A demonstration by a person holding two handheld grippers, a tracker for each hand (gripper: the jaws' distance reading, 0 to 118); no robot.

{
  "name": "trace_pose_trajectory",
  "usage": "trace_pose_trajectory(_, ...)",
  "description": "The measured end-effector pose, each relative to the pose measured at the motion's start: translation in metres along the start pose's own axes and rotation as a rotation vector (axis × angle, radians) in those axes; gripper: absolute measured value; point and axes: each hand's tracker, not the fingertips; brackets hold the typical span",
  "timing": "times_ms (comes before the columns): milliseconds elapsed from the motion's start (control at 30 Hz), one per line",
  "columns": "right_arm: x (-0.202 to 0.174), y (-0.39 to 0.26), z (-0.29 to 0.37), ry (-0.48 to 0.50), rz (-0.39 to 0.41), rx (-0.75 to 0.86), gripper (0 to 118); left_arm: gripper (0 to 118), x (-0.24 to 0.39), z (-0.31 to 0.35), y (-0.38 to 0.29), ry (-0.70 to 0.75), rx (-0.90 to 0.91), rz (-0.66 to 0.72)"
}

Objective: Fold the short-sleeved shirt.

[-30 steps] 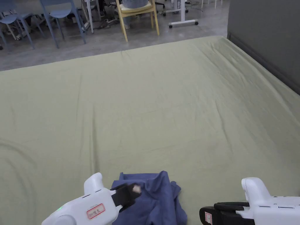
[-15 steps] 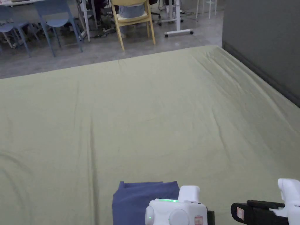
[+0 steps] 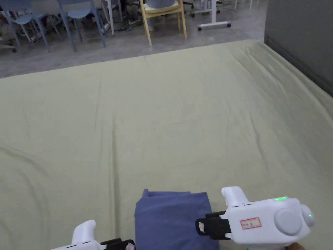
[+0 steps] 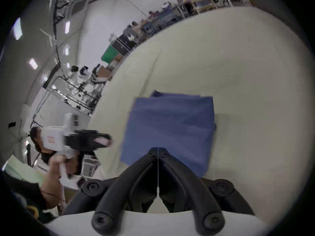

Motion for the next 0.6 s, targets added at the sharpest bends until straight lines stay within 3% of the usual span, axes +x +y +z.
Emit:
trace_pose_trajectory(100,0.034,-0.006,-0.034,-0.157,-0.095,-0.108,3,0,-0.006,0.008,0.005,-0.019,0.043,0.043)
trace_pose_trajectory(133,0.045,-0.011,-0.039,-0.163,-0.131,-0.129,3,0,-0.006,0.007,0.006,-0.031,0.046,0.045)
trace_pose_trajectory(167,0.050,-0.013,-0.033,-0.025,-0.168,-0.051,3,0,-0.005,0.005,0.008,-0.041,0.045,0.041)
trace_pose_trajectory(300,0.051,-0.011,-0.025,-0.034,-0.143,-0.063,3,0,0.012,-0.022,0.015,-0.102,0.012,-0.018)
trace_pose_trajectory(333,0.051,-0.011,-0.026,-0.035,-0.131,-0.062,3,18,0.014,-0.030,0.018,-0.133,-0.006,-0.039)
trace_pose_trajectory(367,0.052,-0.011,-0.026,-0.032,-0.132,-0.061,3,84,0.015,-0.042,0.020,-0.154,-0.012,-0.051)
trace_pose_trajectory(400,0.055,-0.012,-0.026,-0.022,-0.146,-0.057,3,118,0.015,-0.050,0.022,-0.144,-0.005,-0.064)
trace_pose_trajectory(467,0.060,-0.014,-0.025,0.010,-0.197,-0.045,3,118,0.017,-0.069,0.022,-0.040,0.010,-0.150)
trace_pose_trajectory(600,0.065,-0.020,-0.024,0.031,-0.216,-0.033,3,118,0.012,-0.083,0.054,-0.115,-0.111,-0.100)
